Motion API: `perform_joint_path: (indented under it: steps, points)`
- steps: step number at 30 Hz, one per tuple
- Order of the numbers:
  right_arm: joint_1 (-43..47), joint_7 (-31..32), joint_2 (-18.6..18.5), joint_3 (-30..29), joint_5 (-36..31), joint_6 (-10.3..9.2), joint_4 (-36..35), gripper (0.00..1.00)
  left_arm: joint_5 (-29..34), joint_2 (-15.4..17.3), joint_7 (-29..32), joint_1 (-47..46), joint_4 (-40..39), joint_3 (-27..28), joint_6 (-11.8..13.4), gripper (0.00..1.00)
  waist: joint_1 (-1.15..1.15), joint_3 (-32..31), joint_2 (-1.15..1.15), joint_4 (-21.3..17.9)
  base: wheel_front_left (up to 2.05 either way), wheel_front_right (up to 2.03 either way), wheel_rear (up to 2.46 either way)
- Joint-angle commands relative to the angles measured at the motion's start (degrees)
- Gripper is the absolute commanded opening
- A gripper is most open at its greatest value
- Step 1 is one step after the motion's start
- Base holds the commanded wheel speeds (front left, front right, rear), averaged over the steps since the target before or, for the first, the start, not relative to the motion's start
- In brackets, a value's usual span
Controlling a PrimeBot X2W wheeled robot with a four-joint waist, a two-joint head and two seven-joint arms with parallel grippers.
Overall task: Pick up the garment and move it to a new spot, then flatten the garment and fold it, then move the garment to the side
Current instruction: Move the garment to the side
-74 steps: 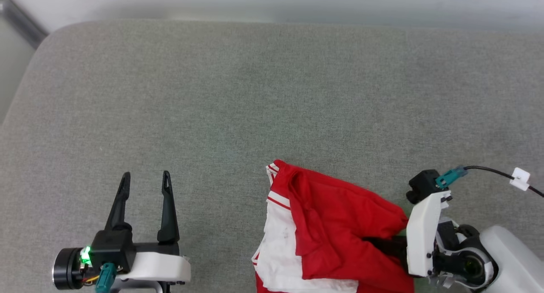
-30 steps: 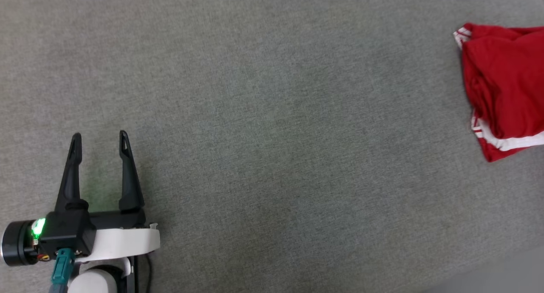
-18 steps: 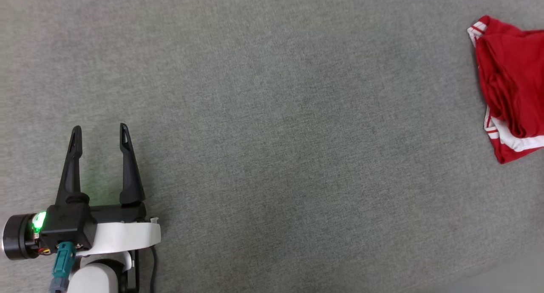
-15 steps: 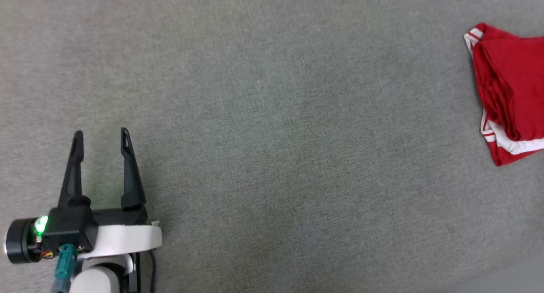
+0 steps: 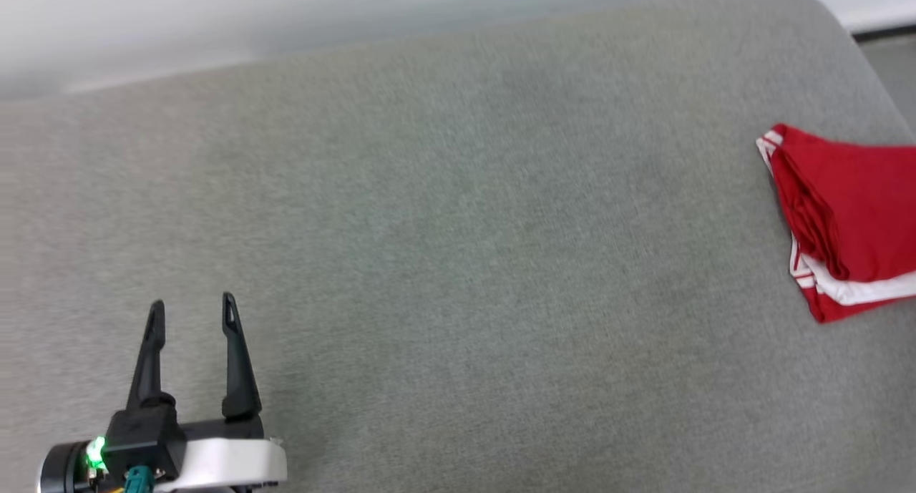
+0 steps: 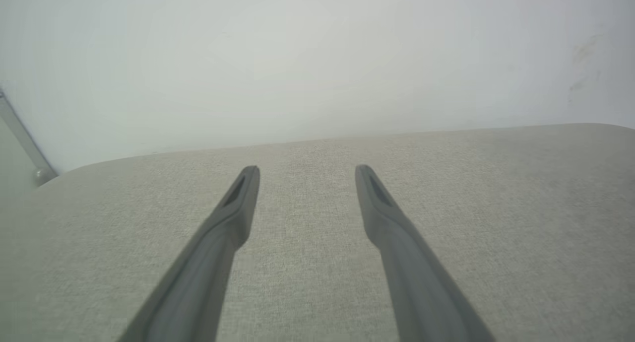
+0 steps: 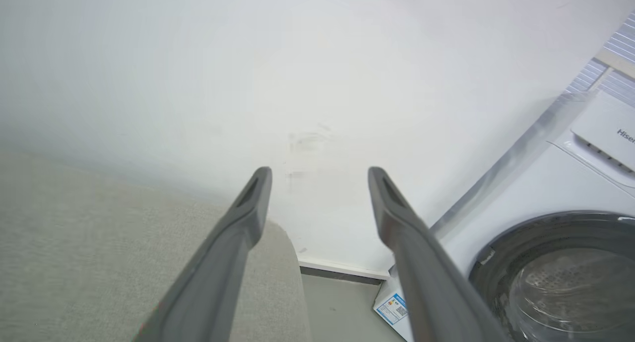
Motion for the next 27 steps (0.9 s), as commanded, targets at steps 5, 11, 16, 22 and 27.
perform_joint_path:
  steps: [5,11,16,22,27]
  points:
    - [12.4,-0.3,8.5,-10.6,-4.1,-0.07,-17.6,1.00,-0.2,-0.3,-0.1,2.5,0.3,-0.8,0.6,1.00,0.00,-5.8,0.00,4.4,0.00,0.00,0.00]
    - [25.5,-0.3,18.2,-13.7,-4.3,-0.07,-29.9,1.00,-0.2,-0.4,-0.1,4.5,0.9,-1.3,0.6,1.00,0.00,-8.8,0.00,7.4,0.00,0.00,0.00]
    - [36.7,-0.3,25.4,-12.7,-3.9,-0.06,-33.8,1.00,0.4,-0.4,-0.1,5.7,2.2,-2.3,0.6,1.00,0.00,-11.6,0.00,9.9,0.00,0.00,0.00]
    - [45.1,-0.3,28.8,-12.7,-3.6,-0.06,-33.7,1.00,0.6,-0.4,-0.1,6.7,3.7,-2.8,0.2,1.00,0.00,-14.0,0.00,11.2,0.00,0.00,0.00]
    - [50.8,-0.3,31.2,-15.0,-4.1,-0.06,-34.9,1.00,0.0,-0.4,-0.1,7.6,4.8,-2.7,-0.5,1.00,0.00,-15.3,0.00,11.4,0.00,0.00,0.00]
